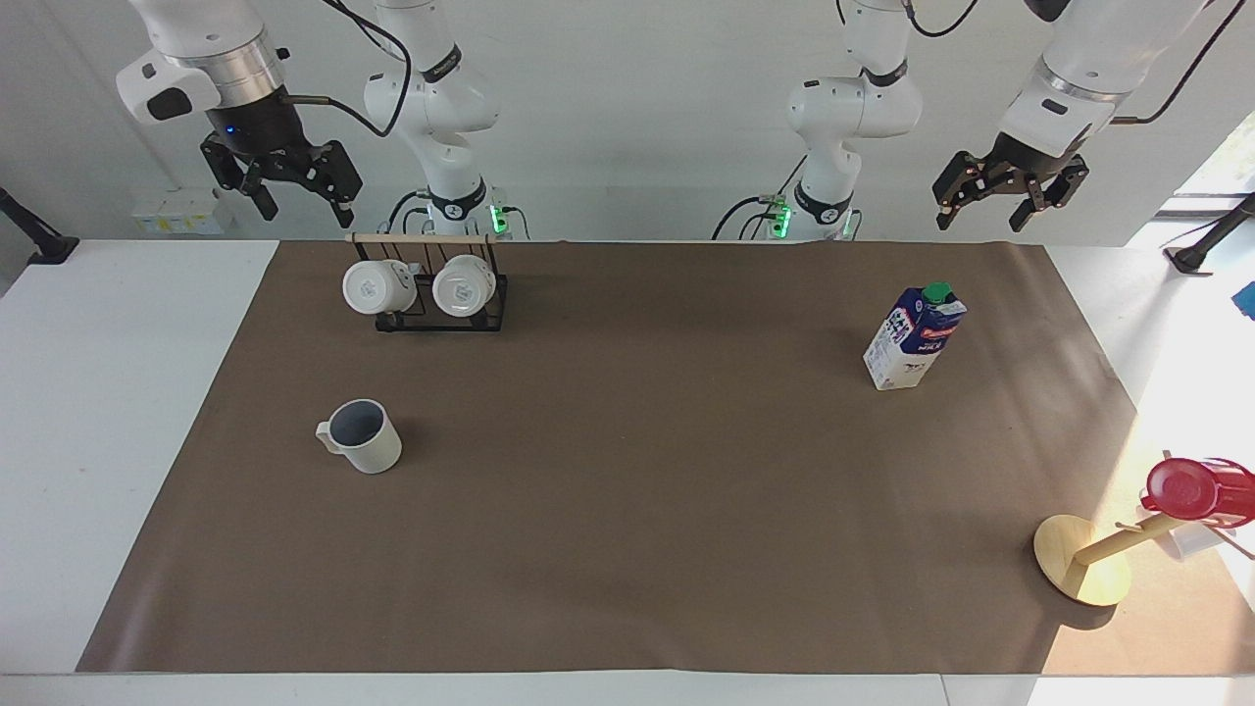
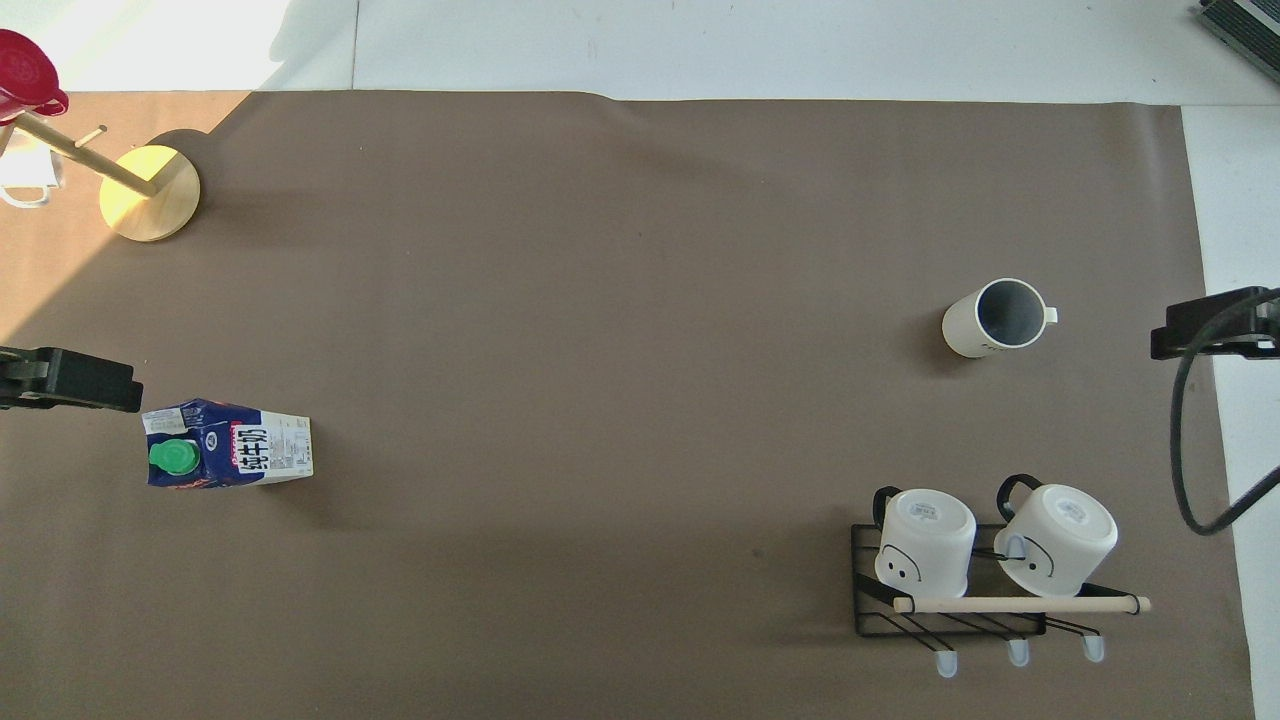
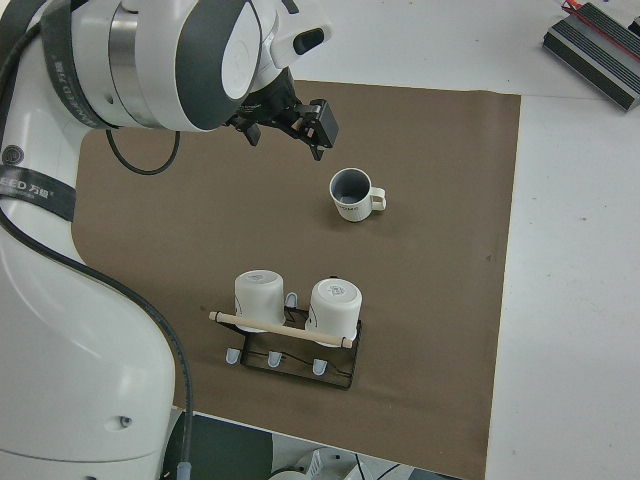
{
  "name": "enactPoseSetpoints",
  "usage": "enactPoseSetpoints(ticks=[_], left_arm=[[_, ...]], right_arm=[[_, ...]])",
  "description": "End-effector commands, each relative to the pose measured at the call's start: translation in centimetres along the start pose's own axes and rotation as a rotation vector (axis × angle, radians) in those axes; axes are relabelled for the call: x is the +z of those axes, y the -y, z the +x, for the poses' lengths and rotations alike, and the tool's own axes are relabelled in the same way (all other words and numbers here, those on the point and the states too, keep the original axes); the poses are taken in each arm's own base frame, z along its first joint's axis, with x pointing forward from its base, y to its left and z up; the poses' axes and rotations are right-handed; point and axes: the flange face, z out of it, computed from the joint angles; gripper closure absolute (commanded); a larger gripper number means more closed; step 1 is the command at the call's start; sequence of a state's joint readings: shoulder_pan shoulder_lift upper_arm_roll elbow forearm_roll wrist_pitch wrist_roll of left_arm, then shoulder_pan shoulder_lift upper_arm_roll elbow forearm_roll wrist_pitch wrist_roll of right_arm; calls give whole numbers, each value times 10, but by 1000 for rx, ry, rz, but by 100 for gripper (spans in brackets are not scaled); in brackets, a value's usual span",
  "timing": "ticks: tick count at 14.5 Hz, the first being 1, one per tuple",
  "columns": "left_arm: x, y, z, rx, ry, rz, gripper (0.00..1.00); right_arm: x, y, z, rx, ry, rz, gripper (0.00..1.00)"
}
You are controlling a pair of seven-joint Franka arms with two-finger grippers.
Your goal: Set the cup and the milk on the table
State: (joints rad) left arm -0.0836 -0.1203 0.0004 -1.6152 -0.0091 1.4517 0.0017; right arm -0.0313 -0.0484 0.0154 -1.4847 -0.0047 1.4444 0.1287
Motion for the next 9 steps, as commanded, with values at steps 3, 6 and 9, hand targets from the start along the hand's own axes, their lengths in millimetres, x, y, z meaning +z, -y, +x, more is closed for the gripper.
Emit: enactPoseSetpoints(ticks=[3, 6, 9], left_arm=[[-2, 2, -3, -9, 4, 8, 0], [-2, 2, -3, -8, 4, 8, 0], [-2, 2, -3, -8, 4, 8, 0]], right_arm=[[1, -4, -2, -20, 3, 10, 0], [1, -8, -2, 0, 3, 12, 0], [1, -5, -3, -13, 12, 23, 0]])
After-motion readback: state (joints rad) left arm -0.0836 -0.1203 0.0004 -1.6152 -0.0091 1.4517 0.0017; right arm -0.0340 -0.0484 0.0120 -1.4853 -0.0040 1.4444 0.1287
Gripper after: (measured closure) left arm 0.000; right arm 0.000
